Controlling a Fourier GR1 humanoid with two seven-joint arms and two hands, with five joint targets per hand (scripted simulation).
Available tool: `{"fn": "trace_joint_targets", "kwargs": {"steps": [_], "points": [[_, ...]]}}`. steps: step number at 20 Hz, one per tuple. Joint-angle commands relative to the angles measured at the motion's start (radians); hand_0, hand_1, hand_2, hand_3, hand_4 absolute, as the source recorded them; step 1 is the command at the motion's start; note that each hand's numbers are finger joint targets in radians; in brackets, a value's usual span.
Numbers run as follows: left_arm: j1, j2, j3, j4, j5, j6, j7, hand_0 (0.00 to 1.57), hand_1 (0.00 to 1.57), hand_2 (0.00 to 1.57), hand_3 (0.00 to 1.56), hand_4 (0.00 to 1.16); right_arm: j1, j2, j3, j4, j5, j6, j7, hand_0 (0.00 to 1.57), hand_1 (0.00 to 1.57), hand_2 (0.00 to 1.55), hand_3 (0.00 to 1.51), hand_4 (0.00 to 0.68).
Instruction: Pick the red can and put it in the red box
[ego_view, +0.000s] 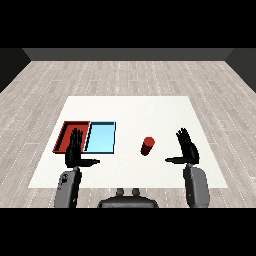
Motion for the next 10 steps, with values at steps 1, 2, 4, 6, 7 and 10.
{"fn": "trace_joint_targets", "kwargs": {"steps": [1,2,4,6,7,10], "points": [[-0.016,-0.012,-0.005,0.002,-0.011,0.022,0.009,0.00,0.00,0.00,0.00,0.00,-0.055,0.039,0.018,0.121,0.001,-0.009,-0.041,0.00,0.00,0.00,0.00,0.000],[-0.059,0.019,0.043,0.088,0.014,-0.007,-0.024,0.00,0.00,0.00,0.00,0.00,-0.069,0.026,0.009,0.113,-0.027,0.000,-0.003,0.00,0.00,0.00,0.00,0.000],[-0.025,-0.001,0.010,0.018,-0.001,0.007,-0.008,0.00,0.00,0.00,0.00,0.00,-0.016,0.057,0.048,0.092,0.004,-0.011,-0.030,0.00,0.00,0.00,0.00,0.000],[-0.054,0.004,0.006,0.059,-0.020,0.011,-0.007,0.00,0.00,0.00,0.00,0.00,-0.054,0.063,0.039,0.149,-0.013,-0.022,-0.019,0.00,0.00,0.00,0.00,0.000],[-0.063,0.017,0.044,0.092,0.014,-0.006,-0.028,0.00,0.00,0.00,0.00,0.00,-0.094,0.037,0.005,0.202,-0.044,0.003,-0.044,0.00,0.00,0.00,0.00,0.000],[0.013,0.011,0.020,-0.009,0.009,-0.005,0.003,0.00,0.00,0.00,0.00,0.00,-0.134,0.070,0.042,0.307,0.016,-0.023,-0.127,0.00,0.00,0.00,0.00,0.000]]}}
